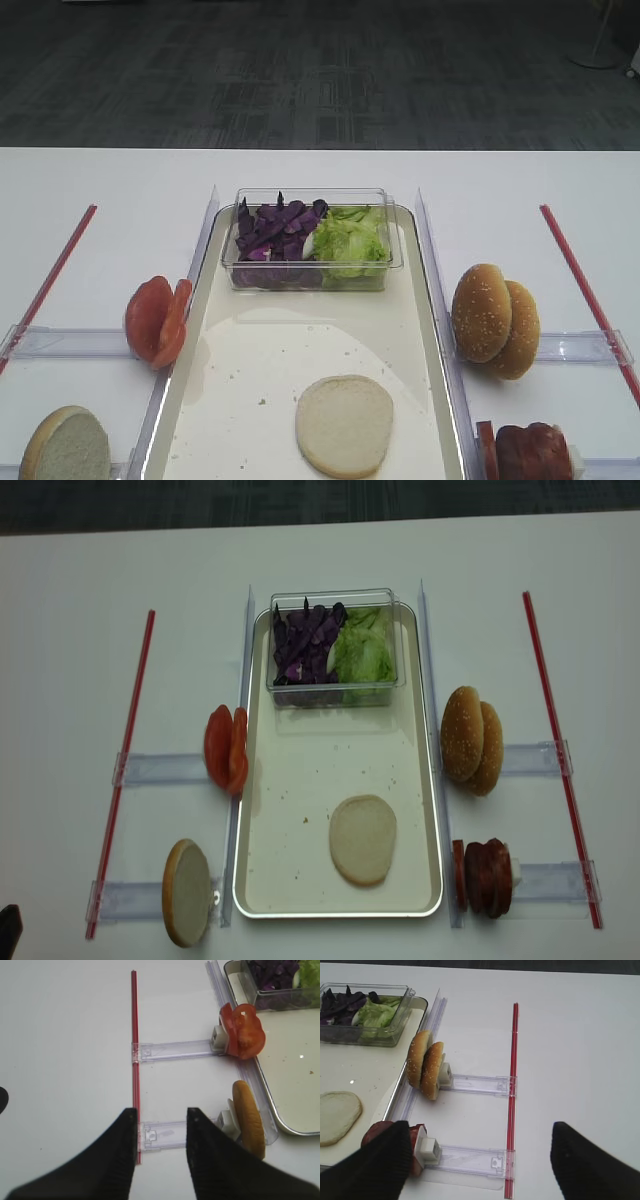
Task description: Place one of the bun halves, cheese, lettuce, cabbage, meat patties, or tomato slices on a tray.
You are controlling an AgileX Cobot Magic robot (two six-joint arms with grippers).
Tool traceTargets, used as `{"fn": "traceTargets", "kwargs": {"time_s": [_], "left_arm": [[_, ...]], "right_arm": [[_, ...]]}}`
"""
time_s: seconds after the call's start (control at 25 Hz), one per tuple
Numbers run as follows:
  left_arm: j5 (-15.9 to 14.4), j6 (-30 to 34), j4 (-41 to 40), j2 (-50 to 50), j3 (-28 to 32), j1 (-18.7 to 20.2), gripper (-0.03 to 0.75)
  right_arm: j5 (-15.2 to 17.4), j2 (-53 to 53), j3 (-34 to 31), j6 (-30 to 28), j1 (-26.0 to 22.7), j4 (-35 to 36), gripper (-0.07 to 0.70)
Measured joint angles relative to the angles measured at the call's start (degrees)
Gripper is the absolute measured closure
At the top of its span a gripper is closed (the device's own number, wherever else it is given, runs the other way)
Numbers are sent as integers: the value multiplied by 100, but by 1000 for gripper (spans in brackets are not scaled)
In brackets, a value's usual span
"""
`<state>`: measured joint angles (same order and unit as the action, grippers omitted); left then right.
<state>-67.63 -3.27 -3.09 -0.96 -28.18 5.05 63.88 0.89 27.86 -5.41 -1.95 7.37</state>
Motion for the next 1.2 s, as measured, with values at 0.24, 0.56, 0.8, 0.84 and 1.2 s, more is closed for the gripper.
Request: {"fn": "traceTargets", "kwargs": {"time_s": [0.24, 0.56, 0.8, 0.84, 1.2], "left_arm": [[0, 0, 0, 0, 0, 0, 482], [0, 0, 0, 0, 0, 0, 482], [0, 0, 0, 0, 0, 0, 482], [0, 0, 0, 0, 0, 0, 482], [0, 0, 0, 0, 0, 0, 482]], "right_arm": [[0, 0, 0, 0, 0, 0, 43], [0, 0, 0, 0, 0, 0, 43], [0, 0, 0, 0, 0, 0, 43], [0, 0, 0, 0, 0, 0, 43], [0, 0, 0, -20, 0, 0, 43]]}}
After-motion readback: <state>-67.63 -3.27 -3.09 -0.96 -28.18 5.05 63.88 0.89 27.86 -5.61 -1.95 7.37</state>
